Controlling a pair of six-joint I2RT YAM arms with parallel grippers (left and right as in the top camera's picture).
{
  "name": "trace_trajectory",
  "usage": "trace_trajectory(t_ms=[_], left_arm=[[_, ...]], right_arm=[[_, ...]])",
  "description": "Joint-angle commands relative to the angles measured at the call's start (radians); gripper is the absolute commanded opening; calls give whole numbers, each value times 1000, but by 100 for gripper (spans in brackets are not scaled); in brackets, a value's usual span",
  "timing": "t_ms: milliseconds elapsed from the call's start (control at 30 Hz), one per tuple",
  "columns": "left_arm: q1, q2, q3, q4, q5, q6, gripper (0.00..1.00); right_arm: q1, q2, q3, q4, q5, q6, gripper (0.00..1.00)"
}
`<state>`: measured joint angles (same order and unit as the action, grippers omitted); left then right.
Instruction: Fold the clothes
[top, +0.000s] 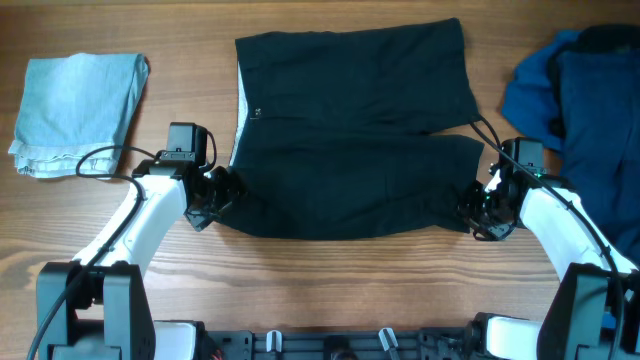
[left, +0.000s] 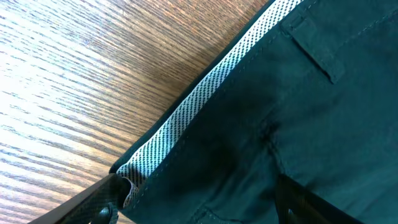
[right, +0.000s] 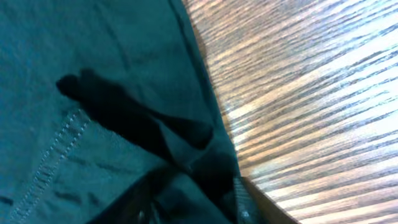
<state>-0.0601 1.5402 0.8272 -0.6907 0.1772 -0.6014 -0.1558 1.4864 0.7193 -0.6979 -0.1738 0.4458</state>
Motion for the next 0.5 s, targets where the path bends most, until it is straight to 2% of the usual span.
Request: trace_trajectory(t_ms=[0,33,67,100,133,167,300,333,367,400,433,467], left_arm=[[-3,10,-6,6,-14,-13,78],[-3,10,-6,9,-14,-13,78],[-3,10,-6,12,-14,-13,75],[-3,10,-6,14,-14,-13,71],[-3,10,-6,16,-14,-13,50],[-3,10,-6,19,-14,-13,4],[-3,-4,-2,69,-10,-13,4],[-3,-11,-2,77,-10,-13,4],[-3,-11,-2,77,-5,-13,6],[-3,-11,-2,77,10,-13,25],[-3,-11,-2,77,16,-13,37],[-3,-11,-2,79,16,-13,45]], right_arm=[[2,-5,-8,-23,18,-1,55],[2,-5,-8,-26,18,-1,54],[2,-5,-8,-24,18,0,47],[2,-5,-8,-21,18,1,32],[2,-5,-8,-20,18,2,4],[2,-5,-8,-21,18,-1,4],[2,-5,27,-49,18,-3,4],[1,-5,49,-66,21,-34,9],[1,-5,57,-75,21,-41,31],[1,-5,68,-97,16,-43,55],[1,-5,84,-130,18,-43,63],[1,-5,98,-159,18,-45,65]])
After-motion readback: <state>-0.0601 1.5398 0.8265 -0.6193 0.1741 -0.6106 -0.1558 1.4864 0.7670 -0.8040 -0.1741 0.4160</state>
